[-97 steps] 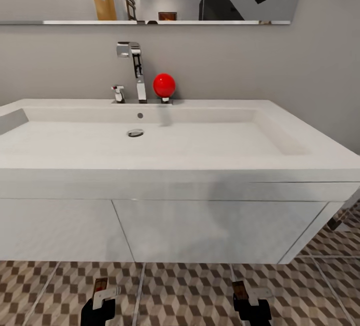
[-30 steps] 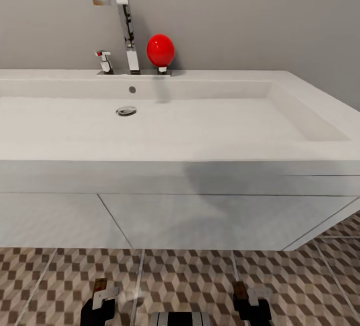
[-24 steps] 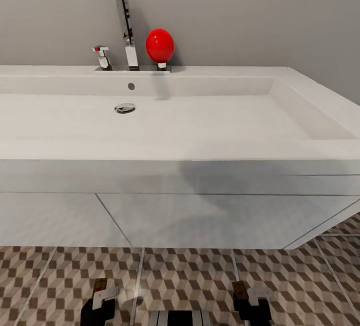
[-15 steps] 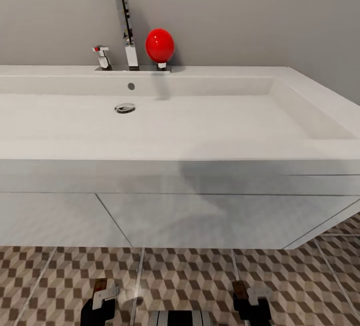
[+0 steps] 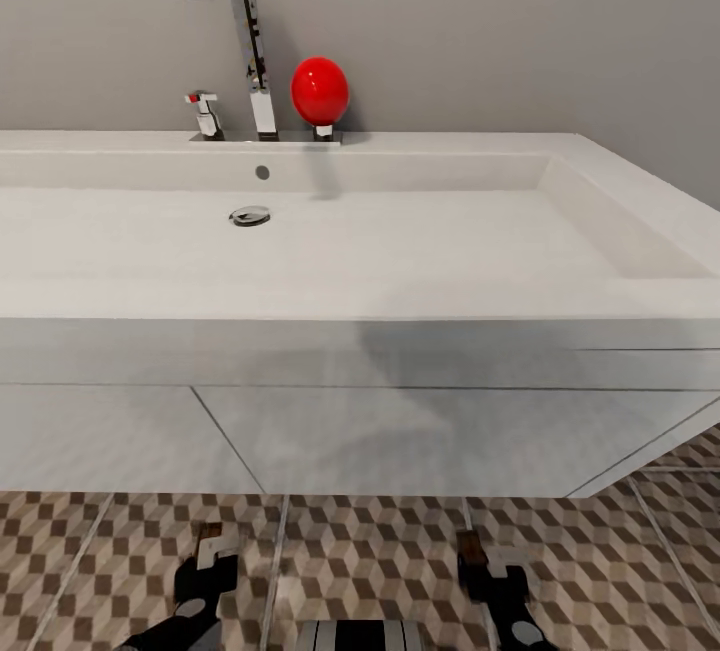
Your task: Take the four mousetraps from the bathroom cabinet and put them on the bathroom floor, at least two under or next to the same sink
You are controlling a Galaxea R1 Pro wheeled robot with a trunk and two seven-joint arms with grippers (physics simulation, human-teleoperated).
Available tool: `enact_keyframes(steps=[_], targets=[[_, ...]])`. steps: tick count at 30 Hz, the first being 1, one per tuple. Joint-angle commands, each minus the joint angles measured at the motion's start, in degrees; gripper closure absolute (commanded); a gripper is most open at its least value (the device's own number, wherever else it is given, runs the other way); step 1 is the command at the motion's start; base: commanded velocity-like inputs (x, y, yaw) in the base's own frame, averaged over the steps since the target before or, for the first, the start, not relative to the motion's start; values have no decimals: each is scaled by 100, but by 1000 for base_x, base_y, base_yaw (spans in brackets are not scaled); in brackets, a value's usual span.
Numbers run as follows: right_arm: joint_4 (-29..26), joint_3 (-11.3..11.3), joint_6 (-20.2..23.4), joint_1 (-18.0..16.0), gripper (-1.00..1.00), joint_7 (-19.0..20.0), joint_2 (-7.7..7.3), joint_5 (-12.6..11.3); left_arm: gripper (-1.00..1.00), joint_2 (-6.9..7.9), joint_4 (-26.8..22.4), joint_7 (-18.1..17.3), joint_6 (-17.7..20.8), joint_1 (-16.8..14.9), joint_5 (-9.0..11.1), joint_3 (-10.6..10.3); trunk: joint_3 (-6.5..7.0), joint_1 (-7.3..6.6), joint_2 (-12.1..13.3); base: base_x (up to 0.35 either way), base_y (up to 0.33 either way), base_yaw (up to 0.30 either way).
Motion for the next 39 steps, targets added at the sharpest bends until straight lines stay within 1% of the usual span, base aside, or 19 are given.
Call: enact_keyframes(steps=[1, 6, 13, 20, 39], targets=[[-2, 48, -19, -31, 100, -15, -4, -71, 100, 6, -14, 35, 0, -32, 47, -47, -4, -1, -2, 0, 0, 0], [-4, 48, -17, -157, 100, -21, -5, -73, 100, 1, -28, 35, 33, -163, 49, -47, -4, -1, -2, 0, 0, 0], [-4, 48, -17, -314, 100, -27, -5, -74, 100, 9, -319, 43, 61, -251, 42, -47, -4, -1, -2, 0, 0, 0], [-20, 40, -17, -450, 100, -30, -5, -66, 100, 3, -375, 44, 60, -374, 41, -47, -4, -1, -2, 0, 0, 0], [-40, 40, -25, -481, 100, 8, -5, -65, 100, 33, -375, 44, 38, -398, 41, -47, -4, -1, -2, 0, 0, 0]])
